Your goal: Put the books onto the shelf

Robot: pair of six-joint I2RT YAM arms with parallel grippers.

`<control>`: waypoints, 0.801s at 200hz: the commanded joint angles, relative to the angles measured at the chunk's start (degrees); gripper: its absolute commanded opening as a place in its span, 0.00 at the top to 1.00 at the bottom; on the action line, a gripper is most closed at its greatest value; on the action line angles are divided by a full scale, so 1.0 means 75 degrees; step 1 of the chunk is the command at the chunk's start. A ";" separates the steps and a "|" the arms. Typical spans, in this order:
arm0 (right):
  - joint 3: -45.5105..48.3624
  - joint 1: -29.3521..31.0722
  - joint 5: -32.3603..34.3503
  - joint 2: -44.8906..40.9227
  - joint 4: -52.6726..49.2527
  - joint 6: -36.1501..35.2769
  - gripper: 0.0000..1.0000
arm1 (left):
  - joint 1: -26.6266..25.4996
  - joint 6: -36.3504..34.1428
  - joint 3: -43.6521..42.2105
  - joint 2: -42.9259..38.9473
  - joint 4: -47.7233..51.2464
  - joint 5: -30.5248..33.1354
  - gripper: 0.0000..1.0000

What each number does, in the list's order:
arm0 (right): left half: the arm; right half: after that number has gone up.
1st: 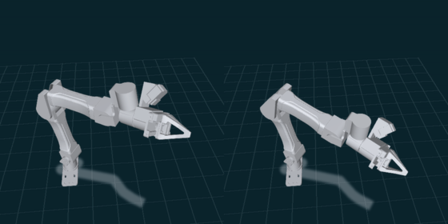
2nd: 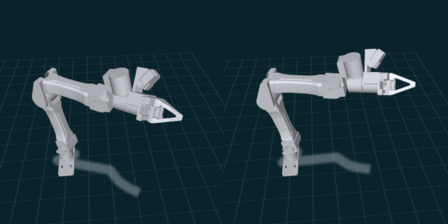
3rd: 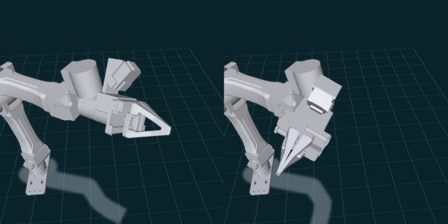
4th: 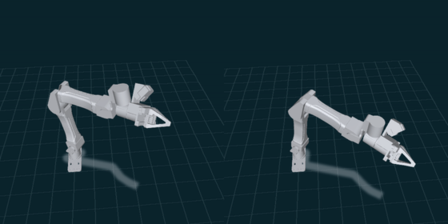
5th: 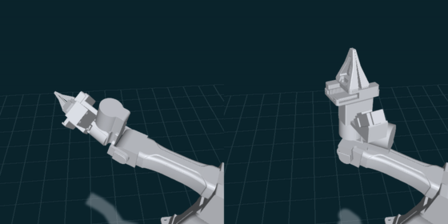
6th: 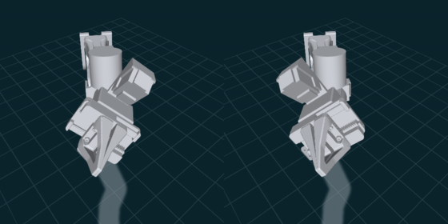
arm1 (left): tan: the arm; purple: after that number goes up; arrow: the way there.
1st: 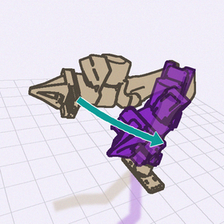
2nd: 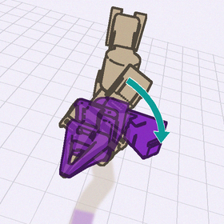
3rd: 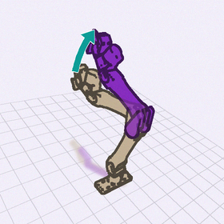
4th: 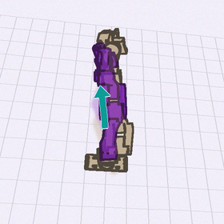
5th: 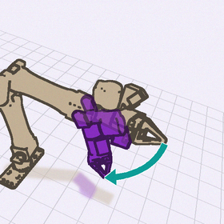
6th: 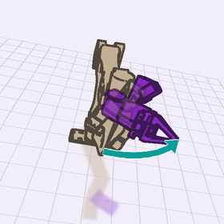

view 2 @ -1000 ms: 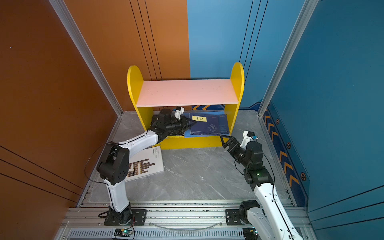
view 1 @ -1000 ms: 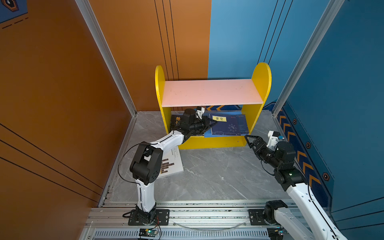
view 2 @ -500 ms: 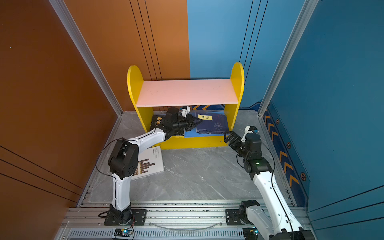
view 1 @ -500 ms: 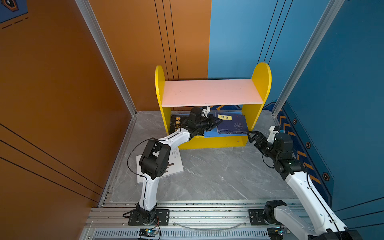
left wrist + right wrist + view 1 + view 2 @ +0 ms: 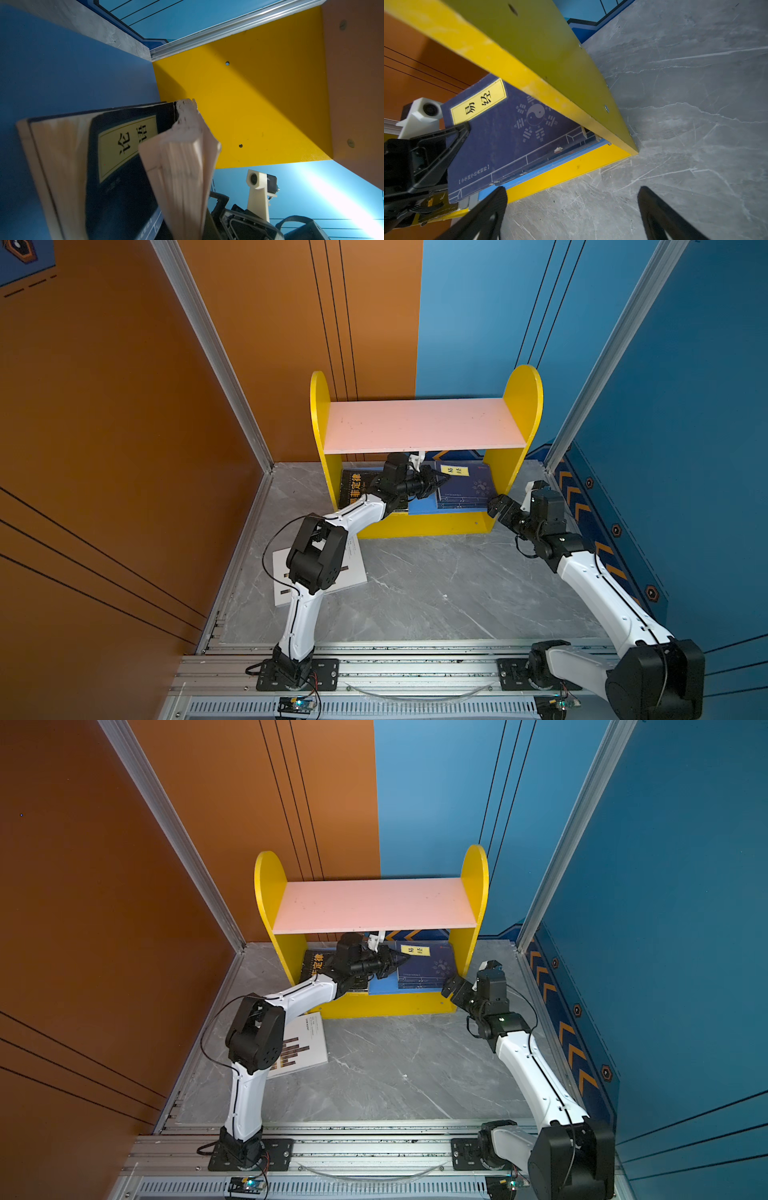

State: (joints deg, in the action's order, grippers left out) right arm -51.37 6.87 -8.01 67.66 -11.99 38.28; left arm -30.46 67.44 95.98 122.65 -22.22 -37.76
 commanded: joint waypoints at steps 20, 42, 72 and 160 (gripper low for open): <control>-0.0298 0.0056 0.0364 0.0346 0.0163 -0.0136 0.00 | -0.0086 0.0077 0.0374 0.0181 -0.0401 -0.0105 0.93; -0.0275 0.0091 0.0428 0.0511 0.0285 -0.0093 0.00 | -0.0098 0.0020 0.0368 0.0182 -0.0402 -0.0080 0.93; -0.0286 0.0090 0.0488 0.0694 0.0413 -0.0082 0.00 | -0.0131 -0.0028 0.0350 0.0205 -0.0401 -0.0095 0.93; -0.0193 0.0021 0.0551 0.0595 0.0958 0.0109 0.00 | -0.0156 -0.0236 0.0386 0.0229 -0.0086 -0.0169 0.92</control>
State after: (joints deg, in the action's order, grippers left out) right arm -52.05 7.18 -4.84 74.37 -7.81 38.41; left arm -31.16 67.13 96.53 123.68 -22.59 -37.76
